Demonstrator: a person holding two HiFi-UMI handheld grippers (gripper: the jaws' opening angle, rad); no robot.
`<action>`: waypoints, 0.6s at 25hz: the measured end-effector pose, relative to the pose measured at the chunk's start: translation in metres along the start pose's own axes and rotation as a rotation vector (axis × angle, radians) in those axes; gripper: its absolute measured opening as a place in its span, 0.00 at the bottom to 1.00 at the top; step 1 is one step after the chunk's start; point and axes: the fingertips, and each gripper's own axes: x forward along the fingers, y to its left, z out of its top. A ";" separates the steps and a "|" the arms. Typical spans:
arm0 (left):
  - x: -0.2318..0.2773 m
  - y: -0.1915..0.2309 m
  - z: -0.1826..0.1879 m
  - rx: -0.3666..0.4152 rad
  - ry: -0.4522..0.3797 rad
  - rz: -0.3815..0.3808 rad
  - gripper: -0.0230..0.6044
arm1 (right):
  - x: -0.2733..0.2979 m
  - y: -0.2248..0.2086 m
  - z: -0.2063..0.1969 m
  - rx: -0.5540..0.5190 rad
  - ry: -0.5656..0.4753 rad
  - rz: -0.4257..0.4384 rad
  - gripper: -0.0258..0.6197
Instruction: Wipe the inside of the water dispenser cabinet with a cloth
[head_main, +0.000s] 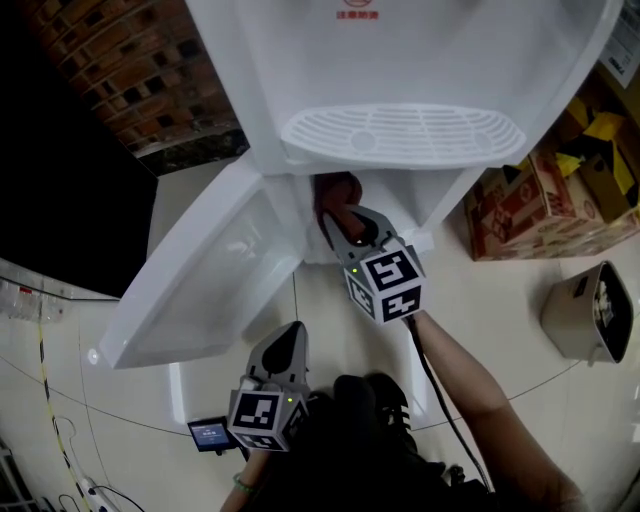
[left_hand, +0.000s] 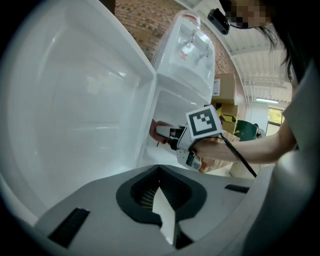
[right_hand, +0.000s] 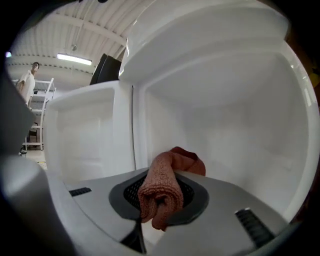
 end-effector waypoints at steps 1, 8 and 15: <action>0.000 0.000 0.002 -0.007 -0.002 0.004 0.03 | 0.002 0.001 -0.016 0.007 0.036 0.006 0.15; 0.000 0.003 -0.005 -0.008 -0.004 -0.008 0.03 | 0.012 0.009 -0.099 0.007 0.264 0.045 0.15; 0.001 0.005 -0.014 0.029 0.018 -0.015 0.03 | 0.012 -0.027 -0.012 -0.073 0.040 -0.033 0.15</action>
